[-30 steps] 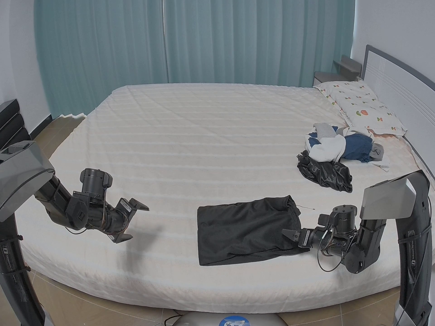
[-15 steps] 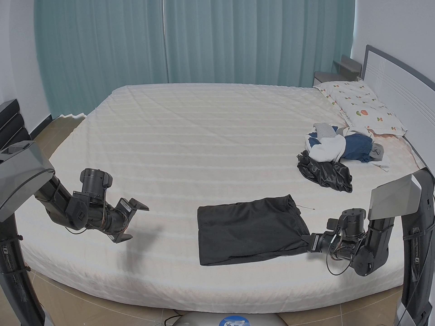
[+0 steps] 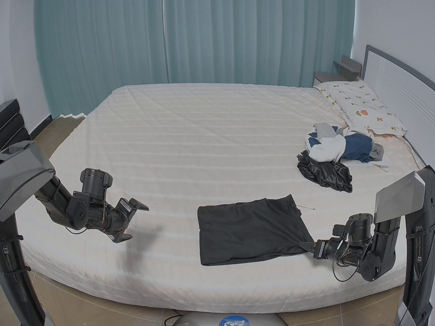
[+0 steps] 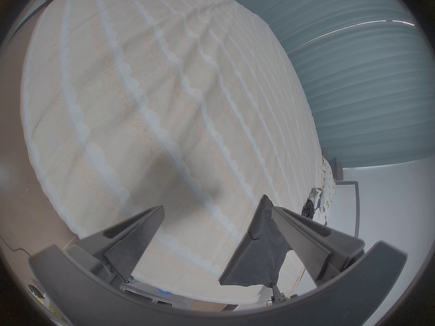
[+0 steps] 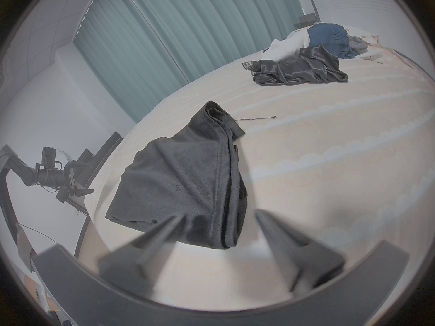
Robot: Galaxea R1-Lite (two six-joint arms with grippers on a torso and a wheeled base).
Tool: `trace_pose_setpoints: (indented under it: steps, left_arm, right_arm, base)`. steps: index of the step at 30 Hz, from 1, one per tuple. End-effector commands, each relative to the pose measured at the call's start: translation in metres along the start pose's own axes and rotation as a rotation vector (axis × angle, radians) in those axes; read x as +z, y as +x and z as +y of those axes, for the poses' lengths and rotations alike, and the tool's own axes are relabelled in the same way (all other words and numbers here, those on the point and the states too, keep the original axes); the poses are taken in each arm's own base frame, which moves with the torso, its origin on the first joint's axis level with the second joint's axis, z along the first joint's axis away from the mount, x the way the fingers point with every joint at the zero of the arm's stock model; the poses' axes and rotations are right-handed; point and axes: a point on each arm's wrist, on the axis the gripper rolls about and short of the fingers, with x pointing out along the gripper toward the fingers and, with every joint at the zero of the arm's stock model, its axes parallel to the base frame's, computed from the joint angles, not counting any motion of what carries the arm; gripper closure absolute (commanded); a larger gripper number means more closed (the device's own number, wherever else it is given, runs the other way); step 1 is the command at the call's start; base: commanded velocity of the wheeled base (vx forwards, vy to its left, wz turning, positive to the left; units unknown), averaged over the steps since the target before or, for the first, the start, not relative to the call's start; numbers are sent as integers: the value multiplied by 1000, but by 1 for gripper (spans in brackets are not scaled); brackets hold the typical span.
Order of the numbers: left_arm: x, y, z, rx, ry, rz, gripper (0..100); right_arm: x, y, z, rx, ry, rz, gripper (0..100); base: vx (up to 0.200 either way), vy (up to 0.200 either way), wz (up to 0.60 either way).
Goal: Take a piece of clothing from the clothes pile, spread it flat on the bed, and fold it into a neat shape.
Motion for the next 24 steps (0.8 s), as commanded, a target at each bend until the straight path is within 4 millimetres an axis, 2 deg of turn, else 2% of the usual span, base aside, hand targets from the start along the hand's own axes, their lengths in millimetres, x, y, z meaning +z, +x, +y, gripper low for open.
trace_pose_setpoints:
  steps: [1, 3, 5, 9, 12, 19, 24]
  left_arm:
    - [0, 0, 1, 1, -2, -1, 0]
    - [0, 0, 1, 1, -2, -1, 0]
    - [1, 0, 0, -1, -2, 0, 0]
    - [1, 1, 0, 1, 0, -3, 0]
    - [0, 0, 1, 3, -2, -4, 0]
    - [0, 1, 1, 14, 0, -18, 0]
    - [-1, 2, 1, 6, 5, -23, 0]
  right_arm:
    - [2, -2, -1, -1, 2, -8, 0]
    - [16, -5, -2, 13, 0, -85, 0]
    - [23, -5, -2, 17, 2, -115, 0]
    - [42, 12, -2, 41, 9, -179, 0]
    - [47, 20, -1, 43, 13, -176, 0]
    - [79, 55, 16, 70, 102, -140, 0]
    - [87, 71, 24, 86, 143, -120, 0]
  base:
    - [0, 0, 0]
    - [0, 0, 0]
    - [200, 0, 0]
    - [200, 0, 0]
    - [0, 0, 0]
    - [0, 0, 0]
    - [0, 0, 0]
